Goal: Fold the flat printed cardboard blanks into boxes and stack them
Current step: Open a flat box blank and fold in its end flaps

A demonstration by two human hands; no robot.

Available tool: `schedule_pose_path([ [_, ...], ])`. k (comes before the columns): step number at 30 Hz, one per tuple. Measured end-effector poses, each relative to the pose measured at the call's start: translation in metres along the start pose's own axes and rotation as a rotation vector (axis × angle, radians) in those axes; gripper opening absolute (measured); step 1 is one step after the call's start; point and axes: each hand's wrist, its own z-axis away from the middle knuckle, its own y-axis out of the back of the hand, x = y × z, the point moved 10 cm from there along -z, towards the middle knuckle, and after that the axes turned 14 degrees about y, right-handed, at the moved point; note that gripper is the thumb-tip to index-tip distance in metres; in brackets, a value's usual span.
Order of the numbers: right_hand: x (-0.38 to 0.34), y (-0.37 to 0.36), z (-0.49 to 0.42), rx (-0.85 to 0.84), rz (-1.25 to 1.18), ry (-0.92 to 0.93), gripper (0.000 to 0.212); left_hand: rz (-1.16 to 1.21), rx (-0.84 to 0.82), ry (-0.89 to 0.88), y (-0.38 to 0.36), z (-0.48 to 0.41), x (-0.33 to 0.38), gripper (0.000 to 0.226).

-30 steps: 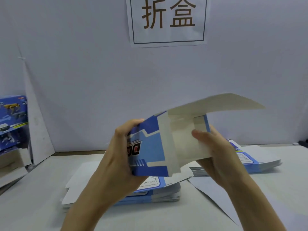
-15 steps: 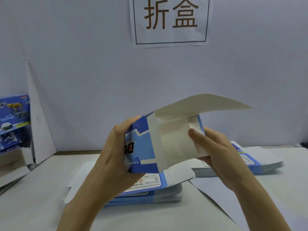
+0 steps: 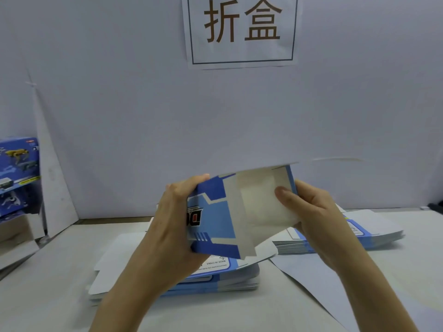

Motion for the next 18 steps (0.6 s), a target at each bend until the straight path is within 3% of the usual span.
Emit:
schedule_pose_path([
  [4, 0.007, -0.014, 0.013, -0.221, 0.099, -0.167, 0.037, 0.081, -0.037, 0.047, 0.0, -0.001, 0.0, 0.099],
  [8, 0.011, -0.004, 0.009, -0.043, 0.258, -0.167, 0.031, 0.284, -0.04, 0.321, 0.001, -0.001, -0.015, 0.093],
  [11, 0.01, 0.003, 0.008, 0.053, 0.332, -0.168, 0.034, 0.64, -0.282, 0.499, -0.01, 0.0, -0.01, 0.101],
  [14, 0.01, -0.003, 0.009, 0.013, 0.44, -0.161, 0.036, 0.862, -0.34, 0.755, -0.024, -0.016, -0.015, 0.076],
  [16, 0.009, -0.008, 0.01, -0.006, 0.466, -0.157, 0.034, 0.871, -0.306, 0.824, -0.026, -0.013, -0.021, 0.044],
  [18, 0.006, -0.012, 0.01, -0.032, 0.503, -0.145, 0.034, 0.858, -0.262, 0.855, -0.03, -0.015, -0.021, 0.043],
])
